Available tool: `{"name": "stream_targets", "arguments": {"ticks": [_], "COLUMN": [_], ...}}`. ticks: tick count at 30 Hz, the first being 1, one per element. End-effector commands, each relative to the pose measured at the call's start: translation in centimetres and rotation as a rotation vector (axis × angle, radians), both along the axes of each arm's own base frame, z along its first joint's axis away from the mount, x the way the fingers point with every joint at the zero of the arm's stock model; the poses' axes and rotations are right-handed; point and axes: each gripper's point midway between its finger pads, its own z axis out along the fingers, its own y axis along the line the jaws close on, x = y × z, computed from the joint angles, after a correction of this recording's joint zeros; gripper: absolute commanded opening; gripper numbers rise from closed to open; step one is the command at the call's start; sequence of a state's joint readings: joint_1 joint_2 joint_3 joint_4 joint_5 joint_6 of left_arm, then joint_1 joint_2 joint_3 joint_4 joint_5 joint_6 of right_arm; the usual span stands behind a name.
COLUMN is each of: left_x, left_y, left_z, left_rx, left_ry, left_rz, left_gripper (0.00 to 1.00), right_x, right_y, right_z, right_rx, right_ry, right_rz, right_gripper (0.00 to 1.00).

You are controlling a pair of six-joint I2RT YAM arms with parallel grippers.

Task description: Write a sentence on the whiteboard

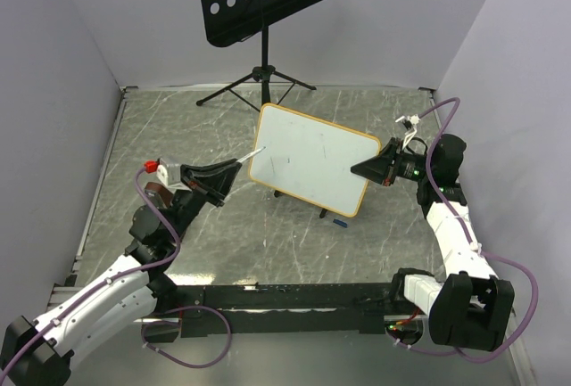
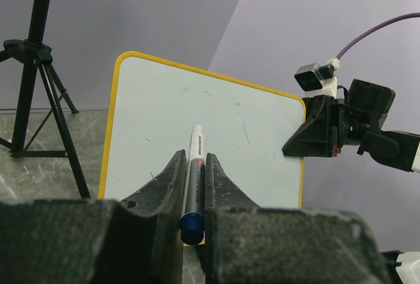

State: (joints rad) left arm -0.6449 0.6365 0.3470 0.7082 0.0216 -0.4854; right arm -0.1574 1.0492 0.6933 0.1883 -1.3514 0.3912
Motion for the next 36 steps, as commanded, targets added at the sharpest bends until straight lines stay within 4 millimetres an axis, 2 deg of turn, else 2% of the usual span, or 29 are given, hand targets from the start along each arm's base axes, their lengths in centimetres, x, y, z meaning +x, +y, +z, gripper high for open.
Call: {"name": "stream_targets", "arguments": {"ticks": [1, 15, 24, 36], "left_x": [-0.4, 0.2, 1.0, 1.5], "left_y": [0.2, -0.4, -1.0, -0.7], "left_z": [1.8, 1.1, 0.8, 0.3], "left_rx": [-0.006, 0.019, 0.093, 0.104], "left_ry": [-0.05, -0.033, -0.048, -0.051], "left_rz": [0.004, -0.004, 0.009, 0.04], "left_gripper": [0.01, 0.01, 0.01, 0.01], "right_x": [-0.4, -0.2, -0.2, 0.0], "right_y": [0.1, 0.1, 0.2, 0.3], "right_z": [1.1, 1.0, 0.8, 0.5], "right_rx": [-0.012, -0.012, -0.012, -0.011], "right_ry": [-0.106, -0.102, -0.096, -0.087], "right_rz": [0.039, 0.042, 0.05, 0.059], "right_gripper": [0.0, 0.0, 0.0, 0.0]}}
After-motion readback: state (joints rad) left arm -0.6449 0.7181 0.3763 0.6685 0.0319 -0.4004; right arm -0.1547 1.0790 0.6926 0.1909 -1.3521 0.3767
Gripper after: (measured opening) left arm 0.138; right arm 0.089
